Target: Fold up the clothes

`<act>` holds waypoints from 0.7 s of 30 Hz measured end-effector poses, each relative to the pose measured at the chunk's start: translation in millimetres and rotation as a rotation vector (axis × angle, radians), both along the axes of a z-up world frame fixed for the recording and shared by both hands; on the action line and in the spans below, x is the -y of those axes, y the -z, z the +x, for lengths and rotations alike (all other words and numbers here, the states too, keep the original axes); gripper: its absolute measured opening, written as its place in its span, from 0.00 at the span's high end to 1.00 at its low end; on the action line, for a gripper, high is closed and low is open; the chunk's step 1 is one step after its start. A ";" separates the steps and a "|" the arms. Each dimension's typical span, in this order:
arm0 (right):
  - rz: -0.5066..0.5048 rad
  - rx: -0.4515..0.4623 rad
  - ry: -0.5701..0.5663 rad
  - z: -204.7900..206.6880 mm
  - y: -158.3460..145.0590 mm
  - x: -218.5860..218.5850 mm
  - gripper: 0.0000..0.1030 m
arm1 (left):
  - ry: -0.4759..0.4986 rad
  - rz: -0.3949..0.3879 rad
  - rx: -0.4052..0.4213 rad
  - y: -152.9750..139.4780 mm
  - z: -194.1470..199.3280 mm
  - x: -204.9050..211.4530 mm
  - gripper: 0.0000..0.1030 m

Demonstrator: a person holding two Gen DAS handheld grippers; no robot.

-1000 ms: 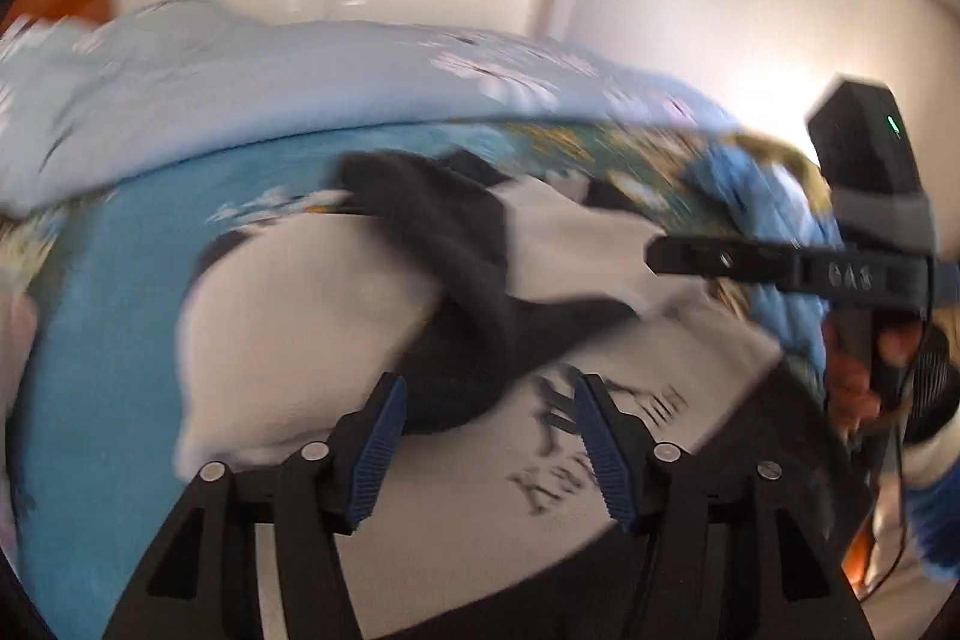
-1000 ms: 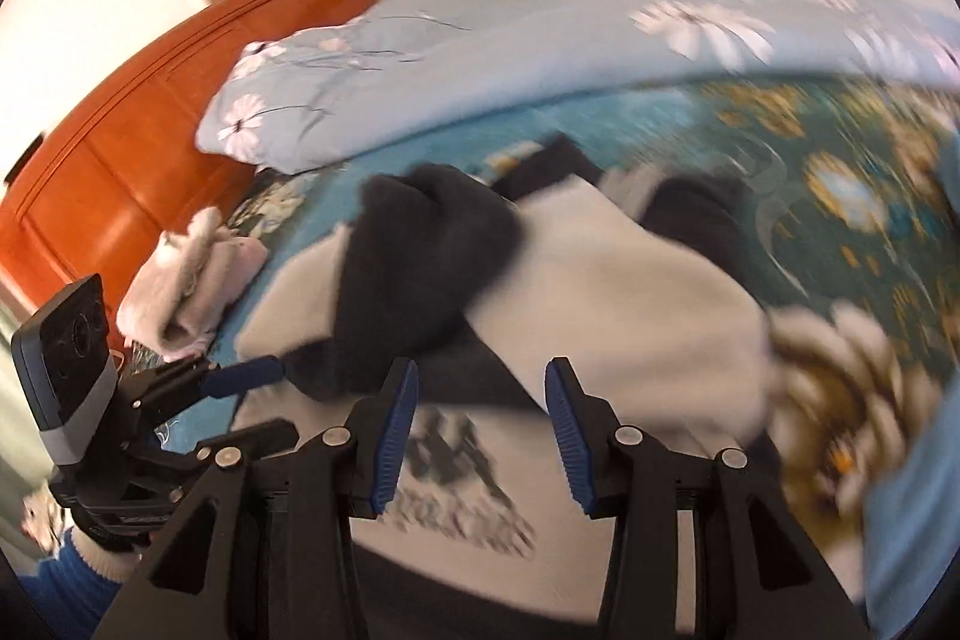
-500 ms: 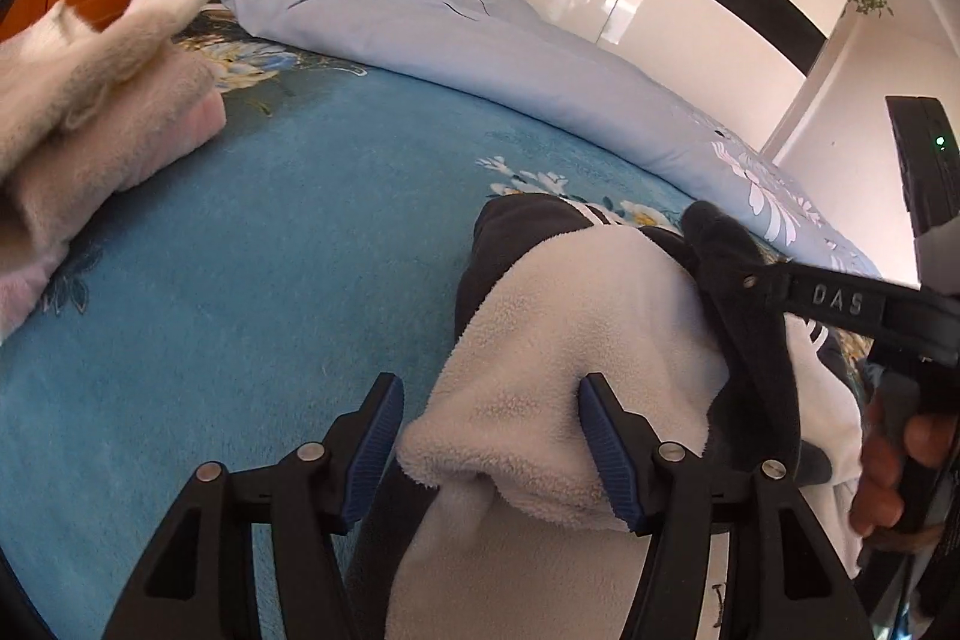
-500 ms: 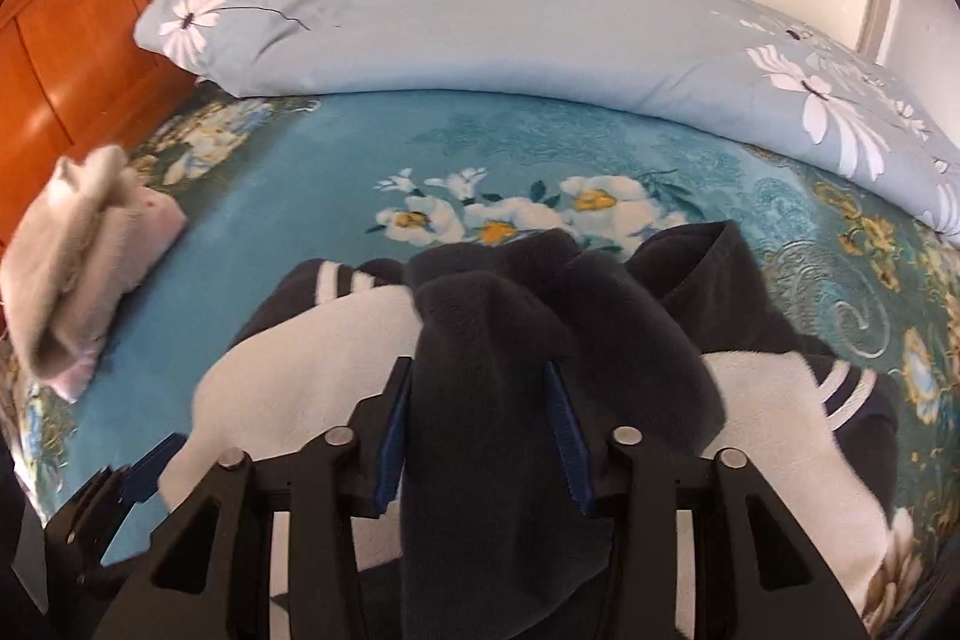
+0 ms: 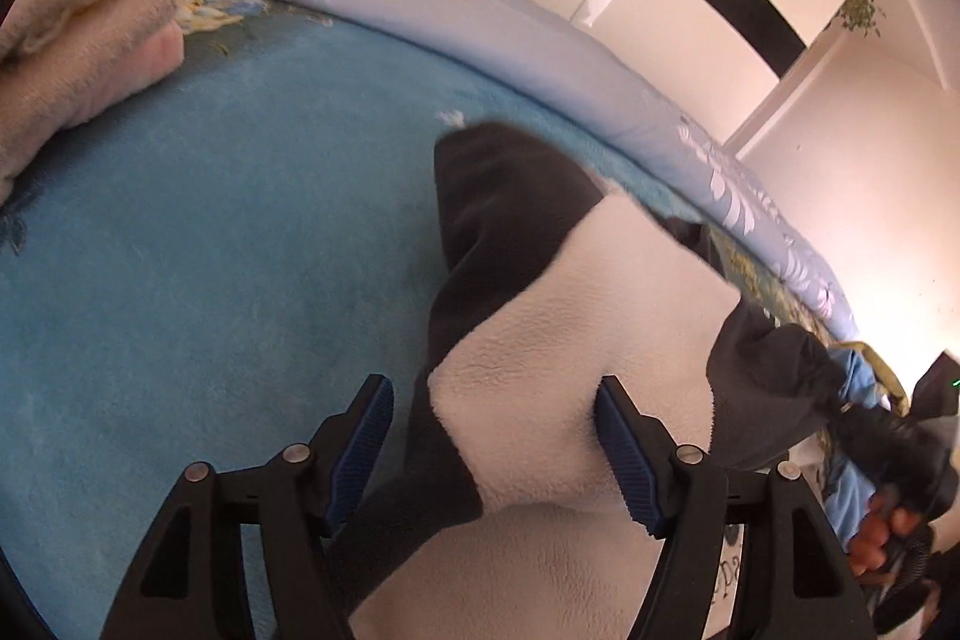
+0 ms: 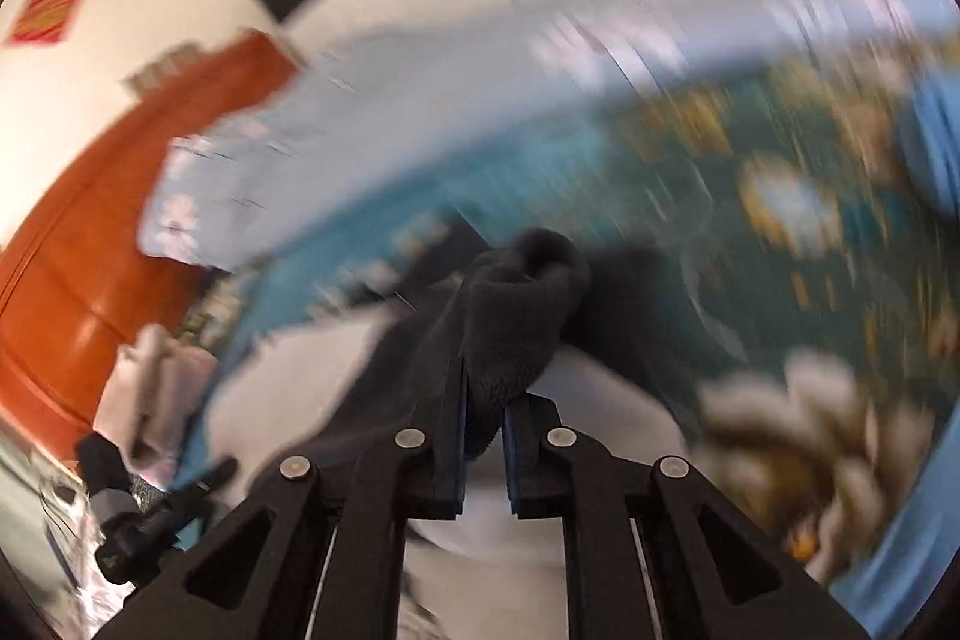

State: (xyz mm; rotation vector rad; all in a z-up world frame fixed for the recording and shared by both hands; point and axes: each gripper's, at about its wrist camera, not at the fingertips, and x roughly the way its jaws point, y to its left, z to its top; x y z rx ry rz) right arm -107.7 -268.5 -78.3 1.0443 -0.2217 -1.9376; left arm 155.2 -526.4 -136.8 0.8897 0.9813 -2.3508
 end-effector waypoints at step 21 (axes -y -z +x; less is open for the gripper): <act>0.138 0.158 0.089 118.3 41.3 -214.8 0.57 | 0.216 0.115 0.047 -26.8 154.7 -67.3 0.28</act>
